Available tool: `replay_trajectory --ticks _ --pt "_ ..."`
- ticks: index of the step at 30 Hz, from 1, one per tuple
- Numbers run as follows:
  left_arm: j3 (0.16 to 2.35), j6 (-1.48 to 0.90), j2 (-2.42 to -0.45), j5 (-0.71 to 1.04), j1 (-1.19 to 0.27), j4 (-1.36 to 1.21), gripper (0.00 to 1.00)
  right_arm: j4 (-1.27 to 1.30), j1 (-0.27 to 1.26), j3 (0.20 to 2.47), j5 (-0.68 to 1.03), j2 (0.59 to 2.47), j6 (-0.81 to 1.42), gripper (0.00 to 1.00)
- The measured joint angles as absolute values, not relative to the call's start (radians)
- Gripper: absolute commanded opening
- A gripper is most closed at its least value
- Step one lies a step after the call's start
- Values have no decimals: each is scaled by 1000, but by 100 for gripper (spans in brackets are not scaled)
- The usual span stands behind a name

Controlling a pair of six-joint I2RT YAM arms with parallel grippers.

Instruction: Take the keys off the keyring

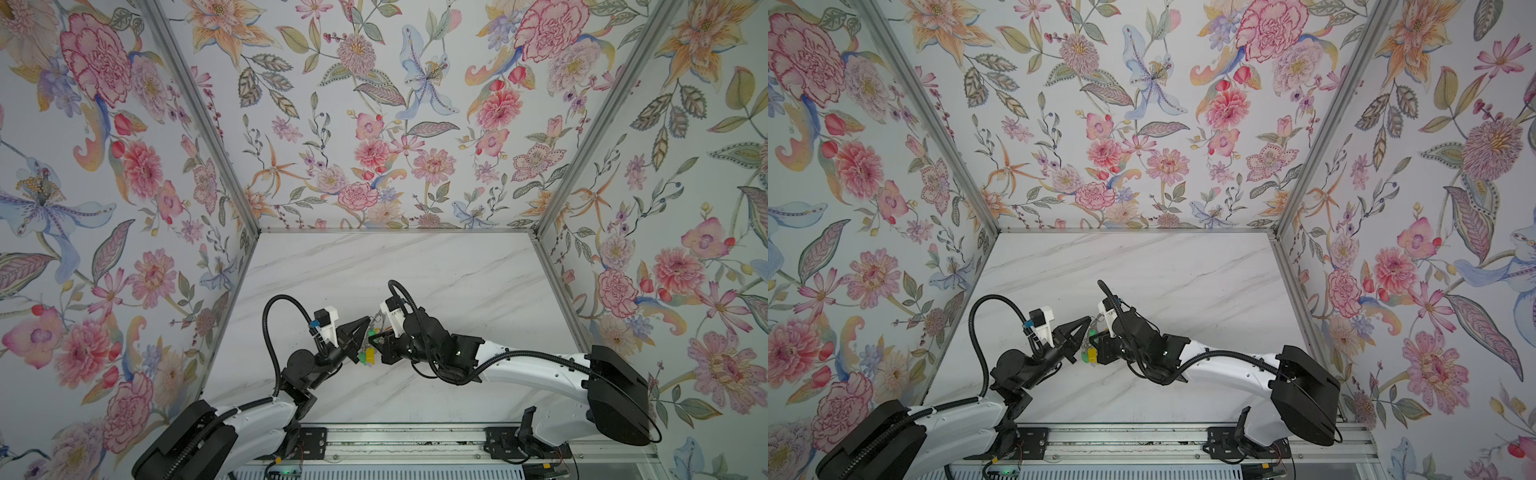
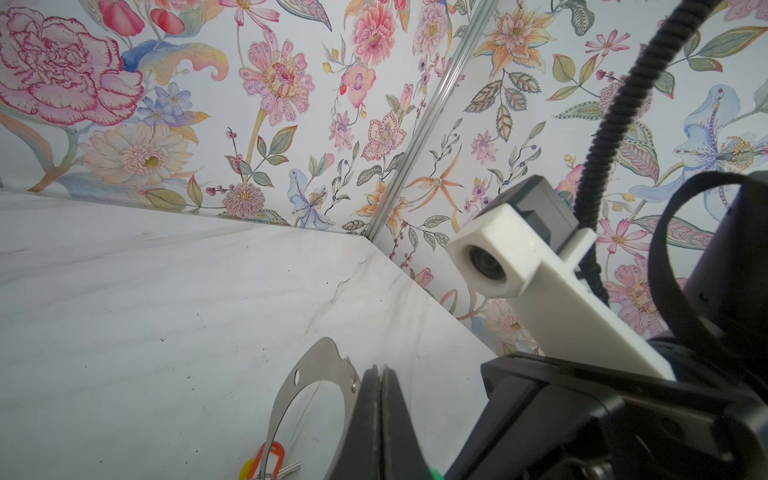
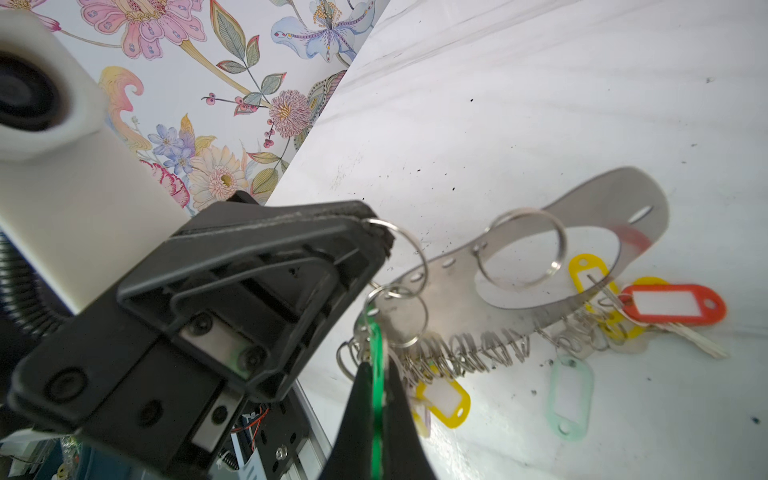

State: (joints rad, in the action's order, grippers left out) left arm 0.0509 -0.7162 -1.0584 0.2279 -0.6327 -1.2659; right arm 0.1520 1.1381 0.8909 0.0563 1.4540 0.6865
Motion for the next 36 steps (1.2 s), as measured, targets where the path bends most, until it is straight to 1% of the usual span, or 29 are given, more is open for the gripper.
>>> replay_trajectory --ticks 5,11,16,21,23,29,36 --pt "51 -728 -1078 222 -629 -1301 0 150 1157 900 84 1470 686 0" --pt "59 -731 -1087 111 -595 -1380 0 37 1261 901 248 1470 670 0" --pt "59 -729 -1073 89 -595 -1373 0 -40 1215 888 274 1434 649 0" --pt "60 -699 -989 91 -595 -1281 0 -117 1157 873 274 1355 612 0" --pt "67 -679 -957 101 -595 -1224 3 -150 1128 869 277 1327 593 0" --pt "83 -617 -917 200 -595 -1070 22 -265 1021 880 281 1275 522 0" --pt "89 -577 -978 389 -595 -1010 35 -357 955 956 299 1275 442 0"
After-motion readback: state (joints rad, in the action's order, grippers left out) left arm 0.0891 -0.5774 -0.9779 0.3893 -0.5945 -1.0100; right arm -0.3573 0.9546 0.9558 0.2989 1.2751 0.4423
